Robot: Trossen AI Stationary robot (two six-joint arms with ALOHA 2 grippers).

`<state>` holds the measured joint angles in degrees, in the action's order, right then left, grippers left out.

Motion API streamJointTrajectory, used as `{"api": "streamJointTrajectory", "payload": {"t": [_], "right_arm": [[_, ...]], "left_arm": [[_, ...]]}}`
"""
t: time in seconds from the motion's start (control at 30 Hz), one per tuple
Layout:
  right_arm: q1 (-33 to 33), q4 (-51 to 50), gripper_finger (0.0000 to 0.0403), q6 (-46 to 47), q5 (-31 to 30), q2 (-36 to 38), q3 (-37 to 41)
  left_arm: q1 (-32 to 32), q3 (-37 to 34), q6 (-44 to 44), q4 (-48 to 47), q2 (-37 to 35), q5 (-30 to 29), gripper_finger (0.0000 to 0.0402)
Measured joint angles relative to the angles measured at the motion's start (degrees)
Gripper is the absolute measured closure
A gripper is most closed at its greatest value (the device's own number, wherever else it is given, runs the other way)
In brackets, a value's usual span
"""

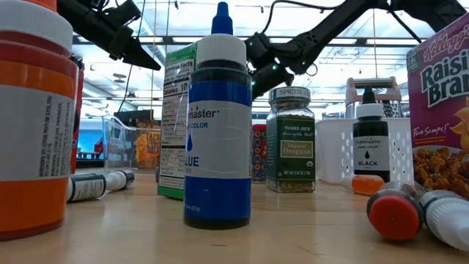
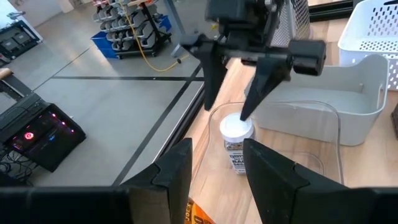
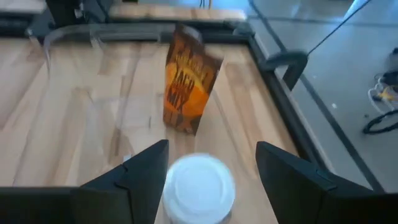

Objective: Pick & Place Kitchen Items
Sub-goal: Put the green seasoning bottle into the transparent bin

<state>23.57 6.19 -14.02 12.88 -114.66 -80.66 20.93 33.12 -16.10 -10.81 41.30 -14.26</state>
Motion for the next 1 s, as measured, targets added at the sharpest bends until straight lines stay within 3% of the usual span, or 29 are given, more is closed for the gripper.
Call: {"api": "streamJointTrajectory", "payload": {"t": [0.3,0.53,0.83,1.0], "right_arm": [[-6.7,-12.2,0.0155,-5.0,2.8,9.5,0.0],[-17.9,-24.3,0.0152,-6.3,-2.9,12.7,0.0],[-30.6,-38.3,0.0105,2.7,-14.0,13.0,0.0],[-34.4,-43.5,0.0089,10.4,-10.0,13.5,0.0]], "left_arm": [[0.0,0.0,-0.7,0.0,0.0,0.0,0.0248],[0.0,0.0,-0.6,0.0,0.0,0.2,0.0248],[0.0,0.0,0.6,0.0,0.0,3.4,0.0248],[0.0,0.0,2.5,0.5,0.0,3.8,0.0248]]}}
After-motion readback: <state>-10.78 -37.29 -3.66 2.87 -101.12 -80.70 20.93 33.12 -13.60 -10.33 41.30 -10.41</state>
